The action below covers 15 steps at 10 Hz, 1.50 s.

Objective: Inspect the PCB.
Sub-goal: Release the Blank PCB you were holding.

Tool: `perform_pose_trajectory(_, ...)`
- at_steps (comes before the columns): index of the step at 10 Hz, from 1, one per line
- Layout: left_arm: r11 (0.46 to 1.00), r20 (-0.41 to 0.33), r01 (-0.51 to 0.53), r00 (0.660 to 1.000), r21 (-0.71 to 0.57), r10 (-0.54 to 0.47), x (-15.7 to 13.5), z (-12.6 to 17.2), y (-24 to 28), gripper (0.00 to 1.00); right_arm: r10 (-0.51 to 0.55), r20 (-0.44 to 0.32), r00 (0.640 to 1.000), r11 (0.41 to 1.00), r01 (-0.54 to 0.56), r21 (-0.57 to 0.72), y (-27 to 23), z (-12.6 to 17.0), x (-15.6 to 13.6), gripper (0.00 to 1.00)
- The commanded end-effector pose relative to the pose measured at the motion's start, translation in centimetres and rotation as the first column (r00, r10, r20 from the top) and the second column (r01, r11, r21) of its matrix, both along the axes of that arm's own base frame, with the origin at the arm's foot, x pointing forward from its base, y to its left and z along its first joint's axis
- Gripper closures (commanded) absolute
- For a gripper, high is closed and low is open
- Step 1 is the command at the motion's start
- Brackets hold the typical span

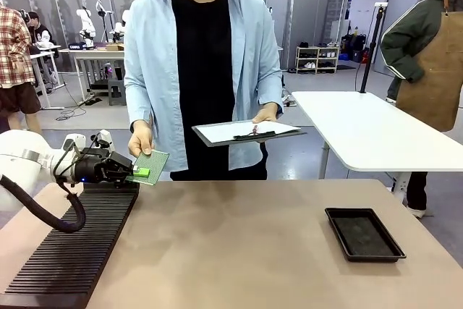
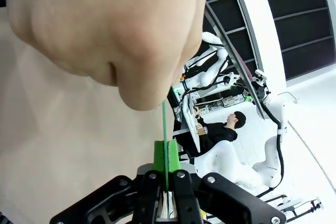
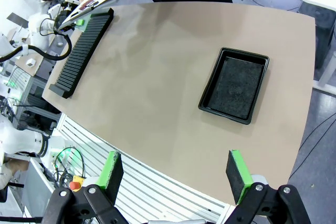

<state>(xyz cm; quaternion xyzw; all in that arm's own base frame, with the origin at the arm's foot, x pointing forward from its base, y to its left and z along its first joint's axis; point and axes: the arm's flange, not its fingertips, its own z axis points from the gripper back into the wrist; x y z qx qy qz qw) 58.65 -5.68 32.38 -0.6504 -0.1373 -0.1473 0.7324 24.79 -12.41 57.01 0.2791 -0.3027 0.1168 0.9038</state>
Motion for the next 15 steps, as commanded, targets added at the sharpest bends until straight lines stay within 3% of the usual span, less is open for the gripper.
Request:
perform_pose_trajectory(1,1.000,-0.008,-0.013,1.000,-0.020,0.013,-0.01,0.24,0.01,0.90,0.012,0.006,1.000,1.000,-0.012,0.007,-0.02,0.10,-0.09,0.00)
perform_pose_trajectory(2,0.999,-0.012,-0.021,1.000,-0.026,0.021,0.04,0.48,-0.09,0.54,0.012,0.006,1.000,1.000,-0.012,0.007,-0.02,0.10,-0.09,0.00)
perform_pose_trajectory(3,1.000,-0.009,-0.015,1.000,-0.023,0.015,0.04,0.59,-0.20,0.45,0.012,0.006,1.000,1.000,-0.012,0.007,-0.02,0.10,-0.09,0.00)
perform_pose_trajectory(4,1.000,-0.008,-0.006,1.000,-0.025,0.006,0.06,0.73,-0.34,0.09,0.012,0.006,1.000,1.000,-0.012,0.007,-0.02,0.10,-0.09,0.00)
perform_pose_trajectory(5,1.000,-0.006,-0.002,1.000,-0.024,0.002,0.12,0.88,-0.44,0.00,0.012,0.006,1.000,1.000,-0.012,0.007,-0.02,0.10,-0.09,0.00)
perform_pose_trajectory(7,1.000,-0.009,0.000,1.000,-0.025,0.000,0.19,0.91,-0.37,0.00,0.012,0.006,1.000,1.000,-0.012,0.007,-0.02,0.10,-0.09,0.00)
perform_pose_trajectory(8,1.000,-0.012,0.001,1.000,-0.026,-0.001,0.16,0.82,-0.32,0.06,0.012,0.006,1.000,1.000,-0.012,0.007,-0.02,0.10,-0.09,0.00)
perform_pose_trajectory(9,1.000,-0.012,0.000,1.000,-0.023,-0.001,0.20,0.70,-0.26,0.00,0.012,0.006,1.000,1.000,-0.012,0.007,-0.02,0.10,-0.09,0.00)
perform_pose_trajectory(12,1.000,-0.011,-0.009,1.000,-0.014,0.009,0.28,0.53,-0.14,0.00,0.012,0.006,1.000,1.000,-0.012,0.007,-0.02,0.10,-0.09,0.00)
perform_pose_trajectory(13,1.000,0.024,0.008,1.000,0.020,-0.008,-0.20,0.53,0.15,0.00,0.012,0.006,1.000,1.000,-0.012,0.007,-0.02,0.10,-0.09,0.00)
perform_pose_trajectory(15,1.000,0.003,0.004,1.000,-0.003,-0.004,-0.01,0.28,-0.25,0.00,0.012,0.006,1.000,1.000,-0.012,0.007,-0.02,0.10,-0.09,0.00)
